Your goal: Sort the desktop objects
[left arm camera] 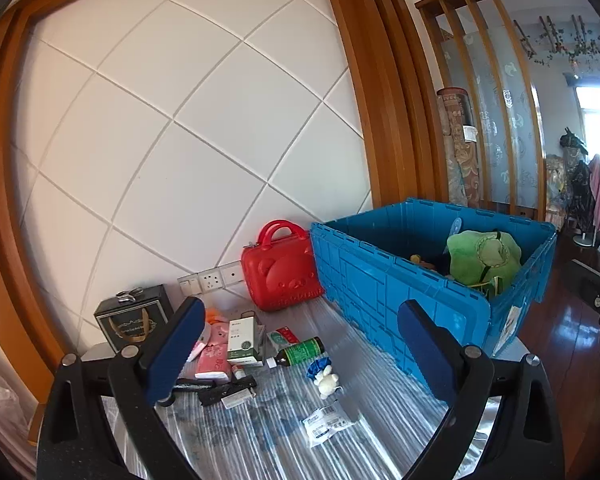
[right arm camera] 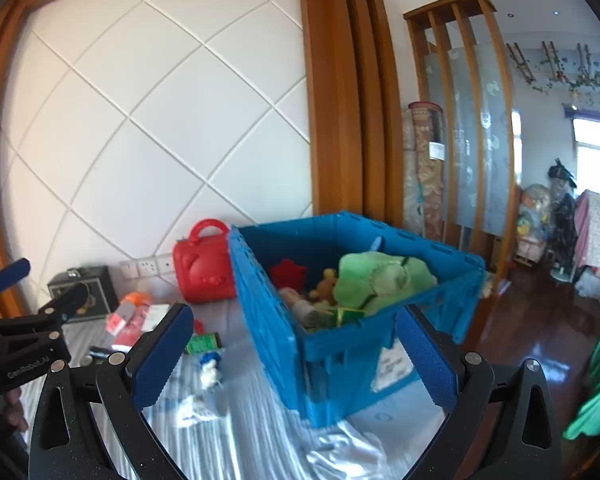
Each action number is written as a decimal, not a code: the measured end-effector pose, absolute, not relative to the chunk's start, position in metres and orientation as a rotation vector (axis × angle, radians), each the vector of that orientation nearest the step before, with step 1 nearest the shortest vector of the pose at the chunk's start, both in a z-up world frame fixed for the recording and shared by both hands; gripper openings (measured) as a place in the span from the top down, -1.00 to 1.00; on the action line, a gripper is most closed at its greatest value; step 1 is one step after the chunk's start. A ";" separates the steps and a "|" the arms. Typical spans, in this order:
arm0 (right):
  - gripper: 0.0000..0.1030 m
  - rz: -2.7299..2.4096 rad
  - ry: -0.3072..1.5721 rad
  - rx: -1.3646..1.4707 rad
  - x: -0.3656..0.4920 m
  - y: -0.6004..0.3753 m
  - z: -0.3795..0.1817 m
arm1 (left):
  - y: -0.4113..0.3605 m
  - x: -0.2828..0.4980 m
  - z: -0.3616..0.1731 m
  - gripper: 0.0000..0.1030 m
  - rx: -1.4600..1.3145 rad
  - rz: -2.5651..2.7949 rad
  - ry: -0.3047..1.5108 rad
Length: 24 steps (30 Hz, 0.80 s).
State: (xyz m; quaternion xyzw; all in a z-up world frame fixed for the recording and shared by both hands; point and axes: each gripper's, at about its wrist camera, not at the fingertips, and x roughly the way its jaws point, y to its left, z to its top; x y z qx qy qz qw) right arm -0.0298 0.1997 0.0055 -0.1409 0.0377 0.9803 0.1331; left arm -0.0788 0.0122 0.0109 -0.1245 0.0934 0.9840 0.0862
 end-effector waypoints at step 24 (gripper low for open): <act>-0.99 2.958 0.018 -0.637 -0.012 0.166 -0.044 | -0.002 -0.028 -0.025 -0.91 -0.513 2.982 0.266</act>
